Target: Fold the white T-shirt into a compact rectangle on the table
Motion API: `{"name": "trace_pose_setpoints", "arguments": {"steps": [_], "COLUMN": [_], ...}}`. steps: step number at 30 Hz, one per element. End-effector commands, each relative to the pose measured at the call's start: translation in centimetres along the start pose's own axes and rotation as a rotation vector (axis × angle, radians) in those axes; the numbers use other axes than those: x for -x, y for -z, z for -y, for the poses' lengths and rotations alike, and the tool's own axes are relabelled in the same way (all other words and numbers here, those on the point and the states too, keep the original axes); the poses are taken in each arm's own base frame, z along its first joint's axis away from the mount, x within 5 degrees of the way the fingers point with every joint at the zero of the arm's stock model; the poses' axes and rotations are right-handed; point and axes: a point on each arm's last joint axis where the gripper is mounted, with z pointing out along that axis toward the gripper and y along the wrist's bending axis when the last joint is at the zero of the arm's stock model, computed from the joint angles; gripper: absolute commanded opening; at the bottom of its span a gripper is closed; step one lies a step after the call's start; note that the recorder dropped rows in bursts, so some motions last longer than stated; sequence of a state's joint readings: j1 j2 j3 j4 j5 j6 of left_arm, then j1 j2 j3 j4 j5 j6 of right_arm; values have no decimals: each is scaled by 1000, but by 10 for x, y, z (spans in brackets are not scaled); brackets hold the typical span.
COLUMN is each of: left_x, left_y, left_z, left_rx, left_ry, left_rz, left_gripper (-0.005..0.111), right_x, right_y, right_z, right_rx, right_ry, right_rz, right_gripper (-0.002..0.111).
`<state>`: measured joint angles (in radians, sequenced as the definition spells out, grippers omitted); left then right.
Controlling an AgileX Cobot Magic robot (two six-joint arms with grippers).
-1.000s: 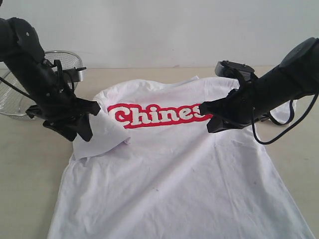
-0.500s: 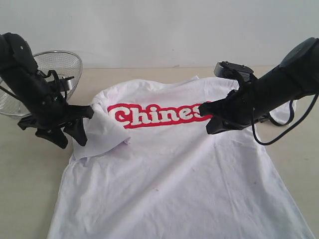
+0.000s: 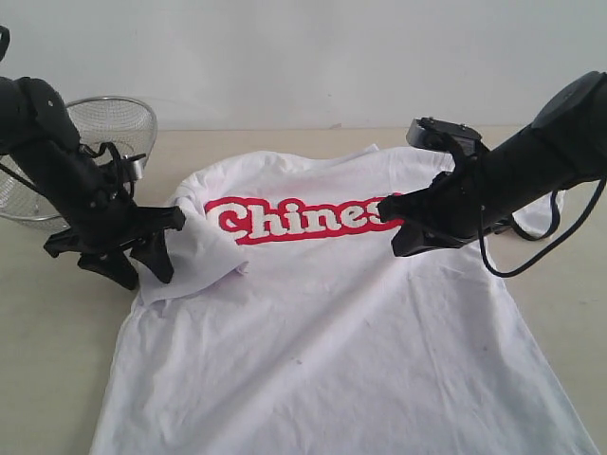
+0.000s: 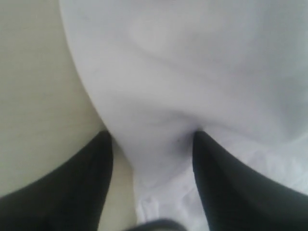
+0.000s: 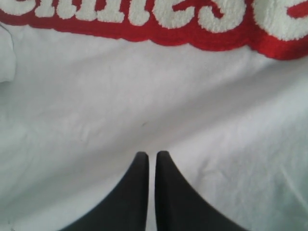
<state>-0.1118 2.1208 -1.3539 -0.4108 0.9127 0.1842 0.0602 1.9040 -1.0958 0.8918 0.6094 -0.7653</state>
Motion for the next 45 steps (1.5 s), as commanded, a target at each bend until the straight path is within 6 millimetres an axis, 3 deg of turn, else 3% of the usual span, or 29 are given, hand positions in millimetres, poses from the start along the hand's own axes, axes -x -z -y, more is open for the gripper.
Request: {"name": "trace_pose_setpoints", "arguments": {"steps": [1, 3, 8, 11, 23, 36, 45], "left_x": [2, 3, 6, 8, 11, 8, 7], "left_y": [-7, -7, -7, -5, 41, 42, 43], "left_z": [-3, -4, -4, -4, 11, 13, 13], "left_rx": [9, 11, 17, 21, 11, 4, 1], "left_ry": [9, 9, 7, 5, -34, -54, -55], "left_rz": [18, 28, 60, 87, 217, 178, 163], "left_gripper": [48, 41, 4, 5, 5, 5, 5], "right_x": [-1, -1, -1, 0, 0, -12, -37], "right_y": [2, 2, 2, 2, 2, 2, -11], "right_z": [-2, -2, -2, -2, -2, -15, -21], "right_rx": [2, 2, 2, 1, -2, 119, 103], "right_ry": [18, 18, 18, 18, 18, 13, 2], "right_rz": [-3, -3, -3, -1, 2, -127, -189], "right_gripper": [1, 1, 1, 1, 1, 1, 1]}}
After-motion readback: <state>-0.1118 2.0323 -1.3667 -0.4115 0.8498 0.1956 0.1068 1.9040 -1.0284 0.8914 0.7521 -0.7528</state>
